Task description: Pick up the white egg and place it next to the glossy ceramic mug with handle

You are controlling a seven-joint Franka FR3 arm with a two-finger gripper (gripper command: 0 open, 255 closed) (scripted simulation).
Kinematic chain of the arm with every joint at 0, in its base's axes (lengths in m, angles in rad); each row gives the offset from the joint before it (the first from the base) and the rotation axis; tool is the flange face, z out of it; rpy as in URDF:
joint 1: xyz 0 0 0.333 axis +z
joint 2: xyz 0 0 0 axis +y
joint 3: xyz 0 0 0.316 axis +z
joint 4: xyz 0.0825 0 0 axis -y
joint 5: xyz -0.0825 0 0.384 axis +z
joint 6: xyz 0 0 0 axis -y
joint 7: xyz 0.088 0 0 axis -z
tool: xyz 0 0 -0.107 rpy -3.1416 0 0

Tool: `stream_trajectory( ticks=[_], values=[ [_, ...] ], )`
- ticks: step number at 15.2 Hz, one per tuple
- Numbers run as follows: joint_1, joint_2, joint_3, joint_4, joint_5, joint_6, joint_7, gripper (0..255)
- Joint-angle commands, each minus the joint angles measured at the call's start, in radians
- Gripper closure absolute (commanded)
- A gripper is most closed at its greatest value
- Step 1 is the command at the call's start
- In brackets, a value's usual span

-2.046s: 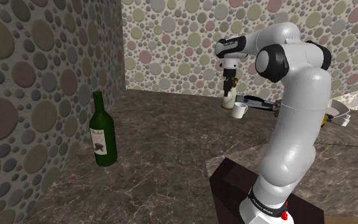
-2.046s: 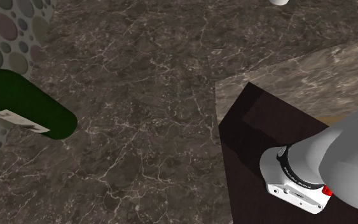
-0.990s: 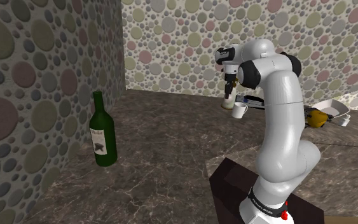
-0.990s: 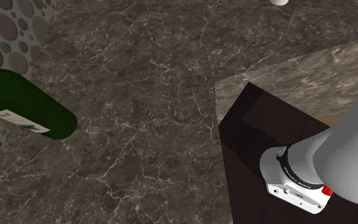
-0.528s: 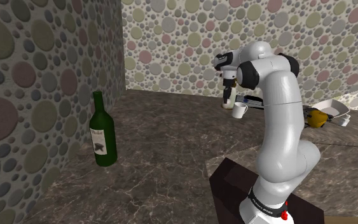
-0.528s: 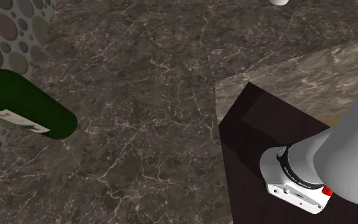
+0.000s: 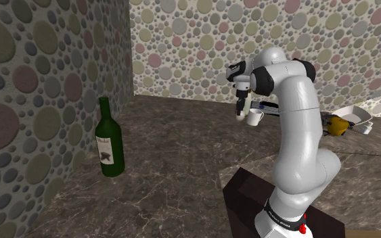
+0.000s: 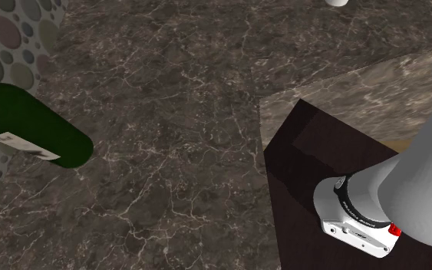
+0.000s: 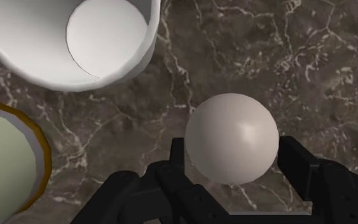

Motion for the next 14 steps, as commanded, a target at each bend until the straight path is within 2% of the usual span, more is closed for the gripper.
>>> stream_trajectory(
  ticks=[1, 6, 13, 14],
  values=[
    [0.002, 0.005, 0.002, -0.022, 0.003, 0.027, -0.001, 255],
    [0.000, 0.027, 0.009, -0.053, 0.014, 0.077, -0.005, 255],
    [0.000, 0.027, 0.009, -0.053, 0.014, 0.077, -0.005, 255],
    [0.000, 0.026, 0.008, -0.053, 0.014, 0.077, -0.005, 0]
  ],
)
